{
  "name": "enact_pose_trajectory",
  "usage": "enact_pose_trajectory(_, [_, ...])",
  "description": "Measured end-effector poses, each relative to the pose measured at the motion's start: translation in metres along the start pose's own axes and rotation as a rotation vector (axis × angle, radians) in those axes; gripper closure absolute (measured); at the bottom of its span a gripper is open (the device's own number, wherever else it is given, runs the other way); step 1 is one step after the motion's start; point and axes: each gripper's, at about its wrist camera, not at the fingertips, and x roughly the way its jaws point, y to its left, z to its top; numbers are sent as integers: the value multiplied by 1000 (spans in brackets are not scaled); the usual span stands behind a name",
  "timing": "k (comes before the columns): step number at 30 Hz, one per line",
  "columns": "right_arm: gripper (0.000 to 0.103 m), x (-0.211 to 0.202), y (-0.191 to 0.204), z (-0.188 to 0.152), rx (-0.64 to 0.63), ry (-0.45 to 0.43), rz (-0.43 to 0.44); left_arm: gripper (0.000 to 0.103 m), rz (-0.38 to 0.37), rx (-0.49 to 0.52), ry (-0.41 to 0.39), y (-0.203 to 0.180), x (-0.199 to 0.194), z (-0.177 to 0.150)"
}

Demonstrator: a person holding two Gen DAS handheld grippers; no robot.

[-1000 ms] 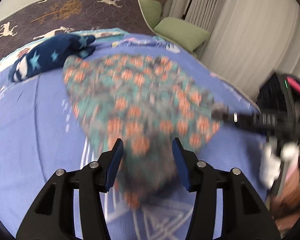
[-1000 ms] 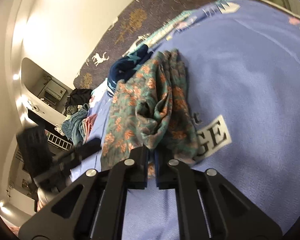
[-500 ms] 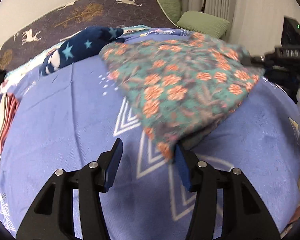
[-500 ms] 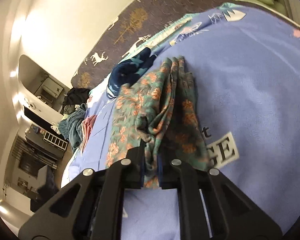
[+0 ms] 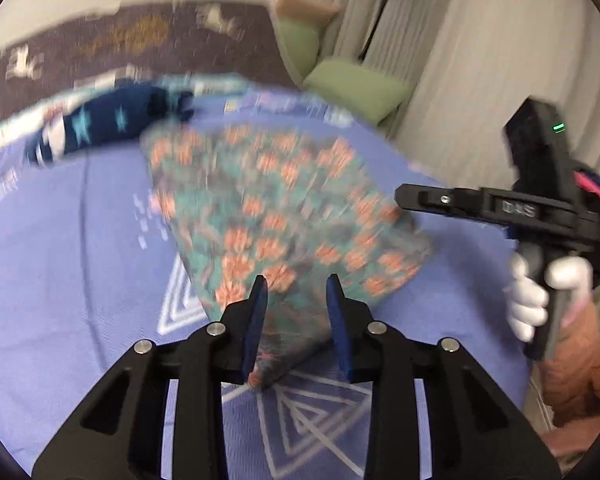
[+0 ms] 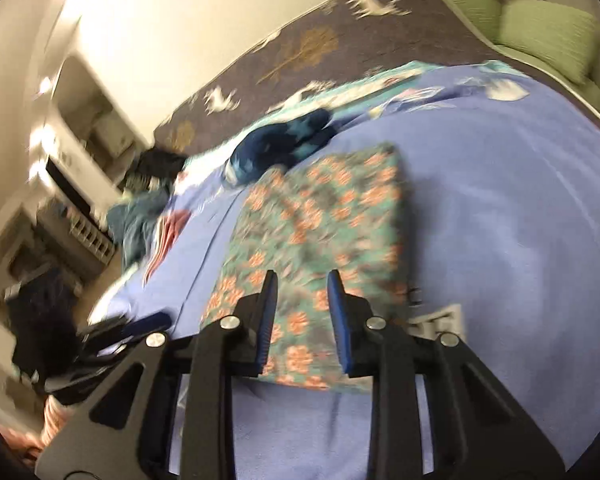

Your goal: Fold small clothes

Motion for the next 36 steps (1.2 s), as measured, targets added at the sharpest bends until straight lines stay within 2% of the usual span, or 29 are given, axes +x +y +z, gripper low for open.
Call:
enact_pose_trajectory(1, [79, 11, -3, -3, -2, 35, -43, 72, 19, -2, 43, 4, 14, -4])
enact_pose_trajectory(2, [93, 25, -12, -9, 6, 76, -89, 72, 19, 6, 36, 5, 24, -10])
enact_pose_trajectory(3, [100, 33, -20, -13, 14, 88, -104, 72, 18, 16, 16, 4, 23, -12])
enact_pose_trajectory(4, [102, 32, -29, -16, 35, 55, -59, 72, 15, 23, 18, 3, 21, -11])
enact_pose_trajectory(6, [103, 26, -34, -13, 82, 61, -19, 70, 4, 28, 37, 3, 20, -8])
enact_pose_trajectory(8, [101, 22, -30, -3, 79, 59, -22, 69, -6, 8, 52, 3, 20, -3])
enact_pose_trajectory(10, [95, 12, -19, 11, 13, 16, -28, 69, -24, -13, 53, 4, 18, 5])
enact_pose_trajectory(12, [95, 11, -10, 28, -39, -5, -37, 69, -26, -10, 1, 5, 13, 22])
enact_pose_trajectory(15, [95, 23, -7, 59, -63, -3, -12, 69, -1, -6, -32, 7, 15, 42])
enact_pose_trajectory(17, [95, 43, -9, 75, -54, 33, 22, 65, 6, -35, 14, 17, 34, 49])
enact_pose_trajectory(19, [95, 71, -19, 85, -40, 84, -28, 65, 18, -47, 59, 26, 57, 42])
enact_pose_trajectory(20, [95, 85, -28, 88, -39, 108, -82, 64, 16, -31, 14, 25, 59, 37])
enact_pose_trajectory(22, [103, 118, -50, 90, -26, 165, -159, 61, 28, -3, -5, 20, 56, 35])
enact_pose_trajectory(25, [103, 129, -70, 90, 29, 140, -81, 59, 50, 24, -2, 14, 58, 34])
enact_pose_trajectory(28, [103, 120, -60, 87, -14, 117, -110, 58, 40, 20, -4, 14, 56, 32])
enact_pose_trajectory(30, [99, 105, -55, 83, -18, 103, -107, 57, 37, 20, -7, 13, 54, 32])
enact_pose_trajectory(33, [76, 79, -61, 81, 10, 69, -69, 55, 49, 34, -16, 10, 50, 30])
enact_pose_trajectory(35, [61, 67, -67, 87, 7, 67, -77, 52, 59, 45, -21, 6, 45, 30])
enact_pose_trajectory(36, [58, 61, -70, 84, -4, 80, -98, 50, 62, 50, -22, 4, 43, 30])
